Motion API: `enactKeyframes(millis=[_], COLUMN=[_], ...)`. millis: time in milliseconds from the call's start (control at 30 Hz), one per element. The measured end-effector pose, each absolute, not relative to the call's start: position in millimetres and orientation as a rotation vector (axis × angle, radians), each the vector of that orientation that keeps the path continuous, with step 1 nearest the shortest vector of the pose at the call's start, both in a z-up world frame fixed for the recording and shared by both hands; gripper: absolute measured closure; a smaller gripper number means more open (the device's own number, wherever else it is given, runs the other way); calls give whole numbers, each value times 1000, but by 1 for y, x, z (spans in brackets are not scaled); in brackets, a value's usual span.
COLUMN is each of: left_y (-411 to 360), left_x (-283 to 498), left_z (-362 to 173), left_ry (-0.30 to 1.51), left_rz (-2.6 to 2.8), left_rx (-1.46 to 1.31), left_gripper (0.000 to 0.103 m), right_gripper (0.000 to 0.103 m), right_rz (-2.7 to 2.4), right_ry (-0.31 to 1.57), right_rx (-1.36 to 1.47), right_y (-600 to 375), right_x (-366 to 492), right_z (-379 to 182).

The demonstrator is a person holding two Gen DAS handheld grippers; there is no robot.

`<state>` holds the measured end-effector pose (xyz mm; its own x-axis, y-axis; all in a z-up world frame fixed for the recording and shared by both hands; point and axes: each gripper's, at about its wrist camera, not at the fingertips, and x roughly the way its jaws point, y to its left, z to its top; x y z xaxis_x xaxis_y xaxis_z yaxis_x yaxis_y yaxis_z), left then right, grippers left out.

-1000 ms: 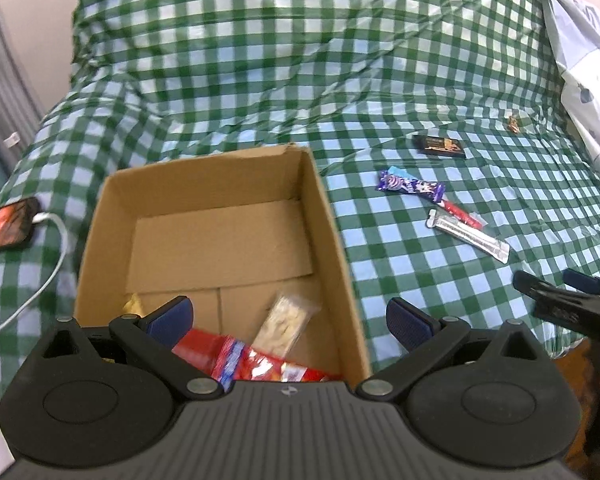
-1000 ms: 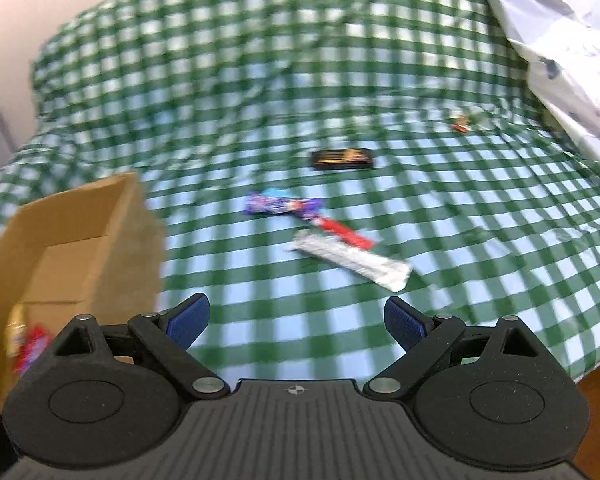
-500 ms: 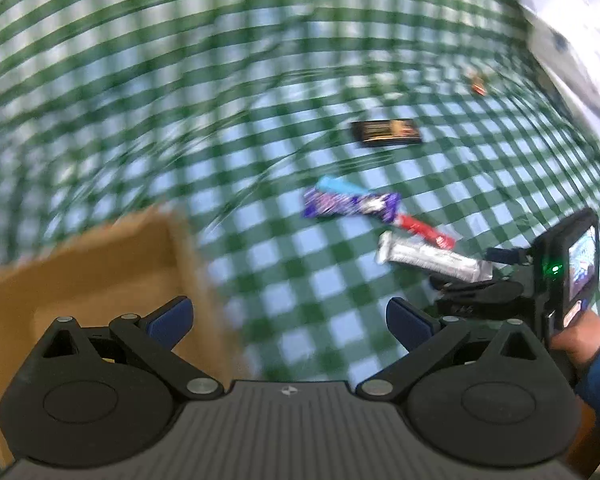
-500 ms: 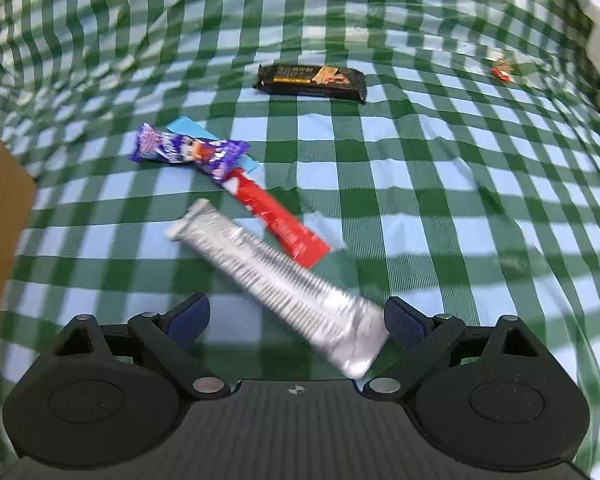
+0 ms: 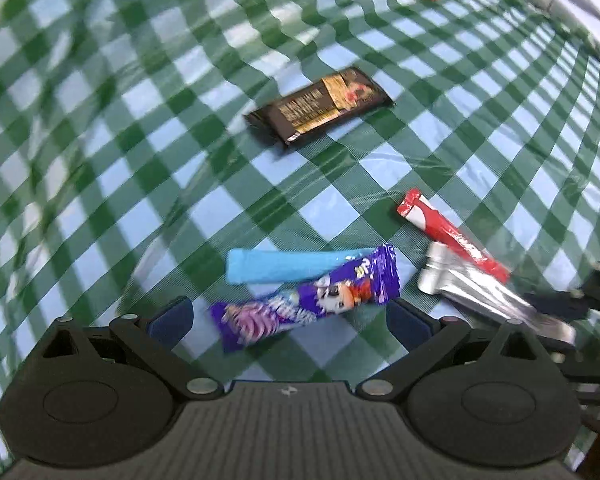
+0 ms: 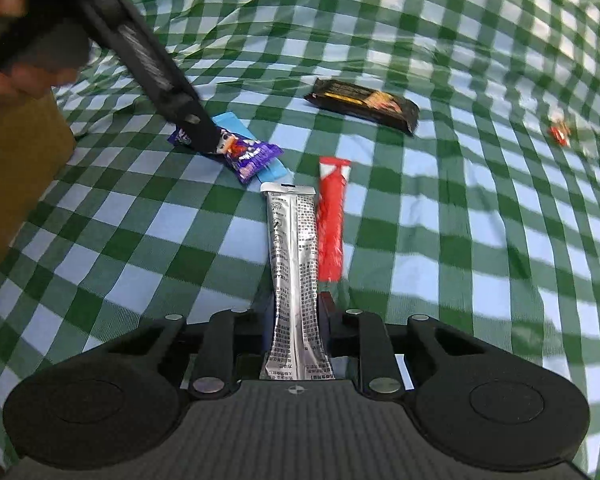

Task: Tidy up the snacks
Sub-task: 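Grasp the purple lollipop pack with the left tool while the right tool grasps the silver stick pack, then carry the purple pack and silver pack over the box with both tools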

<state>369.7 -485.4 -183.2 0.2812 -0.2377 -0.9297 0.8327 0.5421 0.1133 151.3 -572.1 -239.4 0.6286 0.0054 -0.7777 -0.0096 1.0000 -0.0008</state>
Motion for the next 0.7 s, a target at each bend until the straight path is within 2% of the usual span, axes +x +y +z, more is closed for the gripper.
enactKeyframes(millis=[33,67,100,167,200,433,567,700], left_y=[-490,-493,-495,-494,-491,-462,-427,-388], left_x=[371,371,369,369,370,357,336,297], left_z=[-189,-194,-199,-204,-203,-190,-156,-105], left_ry=[1055,1053,1049,1071,1098,1144,1133,1039], left_rz=[-808,-819,-820,-829,-853,-813,-775,-760], left_rx=[703,727,753,741,696,545,419,372], left_gripper=[1,12,26,68,76,77,77,77], right_gripper=[79,79,79,80,80,80,80,80], right_rz=[1,-6,-15,-36,-46,-148,-202,-233], right_ry=[893,895,896,899,900,867,812,781], right_rx=[12,31,51,78,87,207,310,378], right_y=[-575,-577,-580,-584,-584,-579,-575,-567], right_x=[148,145,142,135,132,105,82,64], right_z=[-239,-237,-236,-235,-236,-226,-210,-193])
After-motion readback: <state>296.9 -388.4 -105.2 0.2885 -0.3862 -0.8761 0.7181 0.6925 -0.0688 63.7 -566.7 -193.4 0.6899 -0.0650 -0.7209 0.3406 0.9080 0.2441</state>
